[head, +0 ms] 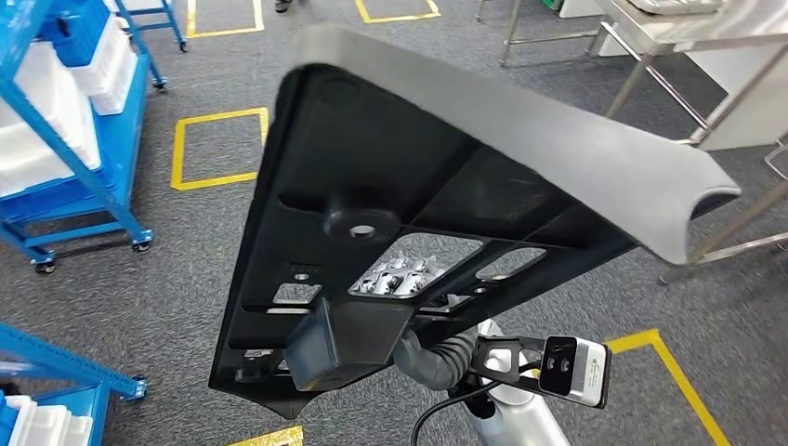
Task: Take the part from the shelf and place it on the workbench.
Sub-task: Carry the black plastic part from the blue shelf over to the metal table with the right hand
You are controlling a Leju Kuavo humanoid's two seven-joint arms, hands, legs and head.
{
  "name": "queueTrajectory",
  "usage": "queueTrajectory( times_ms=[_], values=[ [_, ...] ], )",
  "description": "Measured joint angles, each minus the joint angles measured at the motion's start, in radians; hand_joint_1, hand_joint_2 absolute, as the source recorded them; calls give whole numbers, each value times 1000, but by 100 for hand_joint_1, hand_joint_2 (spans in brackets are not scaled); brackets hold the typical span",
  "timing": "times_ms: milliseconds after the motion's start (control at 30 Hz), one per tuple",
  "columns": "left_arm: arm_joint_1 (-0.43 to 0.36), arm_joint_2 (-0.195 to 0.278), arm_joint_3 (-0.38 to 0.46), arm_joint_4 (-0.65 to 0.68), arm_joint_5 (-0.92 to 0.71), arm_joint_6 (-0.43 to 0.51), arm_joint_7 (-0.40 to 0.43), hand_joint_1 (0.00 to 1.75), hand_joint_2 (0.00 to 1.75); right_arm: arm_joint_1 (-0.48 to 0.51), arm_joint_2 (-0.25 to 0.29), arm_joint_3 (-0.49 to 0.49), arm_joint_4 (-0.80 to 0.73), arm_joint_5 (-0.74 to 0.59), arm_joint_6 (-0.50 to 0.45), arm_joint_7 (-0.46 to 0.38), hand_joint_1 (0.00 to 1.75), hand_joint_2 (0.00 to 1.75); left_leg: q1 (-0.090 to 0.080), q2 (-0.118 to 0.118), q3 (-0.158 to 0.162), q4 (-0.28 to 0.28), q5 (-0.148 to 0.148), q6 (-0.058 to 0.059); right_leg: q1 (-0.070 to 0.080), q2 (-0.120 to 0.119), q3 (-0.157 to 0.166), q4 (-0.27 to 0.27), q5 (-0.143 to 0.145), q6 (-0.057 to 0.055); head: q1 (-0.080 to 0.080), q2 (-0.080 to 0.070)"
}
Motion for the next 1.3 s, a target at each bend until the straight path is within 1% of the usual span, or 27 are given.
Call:
queueTrajectory(
  times_ms=[33,67,100,133,200,267,333,367,400,433,500,533,567,600,633,667,733,800,867,933,1000,1067,1100,1133,1167,1233,1300],
  values=[
    [2,0,2,0,0,0,0,0,175,1,0,0,3,0,0,0,175,175,-2,14,0,0,-2,1,-2,-9,-32,60,-18,2,0,0],
    [3,0,4,0,0,0,1,0,175,2,-1,0,6,0,0,0,175,175,-4,27,1,0,-3,1,-4,-13,-45,81,-16,3,0,0],
    [2,0,4,0,0,0,1,0,175,3,-1,0,7,0,0,0,175,175,-4,38,2,0,-5,1,-5,-17,-35,59,6,2,0,0],
    [2,0,5,0,0,-1,0,0,175,2,-1,0,8,0,0,0,175,175,-5,49,5,0,-7,-1,-4,-26,-3,-3,41,-1,0,0],
    [0,0,5,0,0,-2,-1,0,175,-1,-1,0,9,0,1,0,175,175,-8,66,13,0,-13,-6,4,-69,74,-152,95,-13,0,0],
    [-1,1,6,0,0,-3,-2,0,175,-5,-1,0,10,-1,1,0,175,175,-9,82,18,0,-17,-16,16,-95,106,-217,106,-26,0,0],
    [-2,1,6,0,0,-3,-3,0,175,-7,0,0,11,-2,1,0,175,175,-8,101,24,-4,-21,-28,20,-75,107,-222,108,-36,0,0],
    [-3,1,6,0,0,-4,-4,0,175,-8,0,0,11,-3,1,0,175,175,-6,97,27,-2,-26,-33,17,-63,111,-229,111,-41,0,0],
    [-4,1,6,0,0,-4,-4,0,175,-9,0,0,11,-4,1,0,175,175,-5,80,24,15,-39,-37,13,-52,116,-236,115,-47,0,0],
    [-4,2,6,0,-1,-5,-5,0,175,-11,1,1,12,-5,2,-1,175,175,-4,56,9,52,-62,-41,9,-42,122,-243,117,-52,0,0],
    [-2,2,7,0,-1,-5,-5,0,175,-14,2,2,15,-6,2,-1,175,175,-1,9,-55,183,-125,-44,7,-19,125,-245,118,-57,0,0],
    [-1,3,8,0,-2,-5,-5,0,175,-13,2,2,17,-6,2,-1,175,175,-1,2,-90,247,-146,-46,7,-5,125,-244,118,-58,0,0],
    [1,4,8,0,-2,-5,-5,0,175,-13,2,2,19,-6,2,0,175,175,-1,0,-114,285,-149,-47,8,9,125,-242,117,-58,0,0],
    [2,5,9,0,-2,-5,-5,0,175,-13,2,2,21,-6,2,0,175,175,-1,-1,-119,282,-131,-47,8,24,126,-240,116,-57,0,0],
    [3,5,9,0,-2,-4,-5,0,175,-13,2,2,23,-6,2,0,175,175,-1,-5,-105,239,-95,-46,8,39,127,-237,114,-56,0,0],
    [4,6,10,0,-3,-4,-6,0,175,-13,2,2,24,-7,1,0,175,175,1,-17,-77,167,-51,-45,7,53,128,-233,112,-53,0,0],
    [3,6,10,0,-3,-4,-6,0,175,-14,2,3,24,-9,-1,0,175,175,4,-60,-25,44,0,-41,8,74,124,-224,107,-45,0,0],
    [1,7,12,0,-4,-4,-6,0,175,-15,2,5,24,-12,-2,0,175,175,3,-79,-10,9,1,-33,6,93,115,-219,107,-34,0,0],
    [-3,7,12,0,-5,-3,-5,0,175,-15,2,6,24,-15,-5,0,175,175,3,-59,-8,3,5,-21,3,103,110,-217,107,-22,0,0],
    [-4,7,13,0,-8,-2,-5,0,175,-17,2,7,24,-17,-8,0,175,175,5,-35,-4,-5,9,-9,5,64,88,-173,79,-13,0,0],
    [-2,7,14,0,-10,-2,-5,0,175,-19,2,8,24,-18,-12,0,175,175,3,-11,-3,-7,9,-2,4,9,27,-48,15,-7,0,0],
    [1,7,14,0,-10,-2,-5,0,175,-18,1,9,25,-18,-14,0,175,175,1,15,-3,-7,6,-1,0,-10,-36,70,-25,-2,0,0],
    [2,7,14,0,-11,-2,-5,0,175,-17,0,9,26,-18,-15,0,175,175,1,28,-2,-7,4,-2,-2,-14,-43,81,-17,-1,0,0],
    [2,7,14,0,-12,-2,-5,0,175,-17,0,9,27,-18,-15,0,175,175,1,39,0,-7,2,-3,-3,-18,-27,46,10,-2,0,0],
    [1,7,14,0,-13,-2,-5,0,175,-17,0,9,27,-18,-16,0,175,175,1,49,4,-7,0,-5,-3,-29,9,-24,47,-5,0,0],
    [0,7,14,0,-14,-3,-6,0,175,-17,0,10,27,-18,-17,0,175,175,-2,67,12,-6,-7,-13,6,-76,84,-168,98,-16,0,0],
    [0,7,14,0,-15,-3,-7,0,175,-18,0,10,27,-17,-17,0,175,175,-6,84,18,-6,-14,-23,16,-97,109,-222,105,-26,0,0]
  ],
)
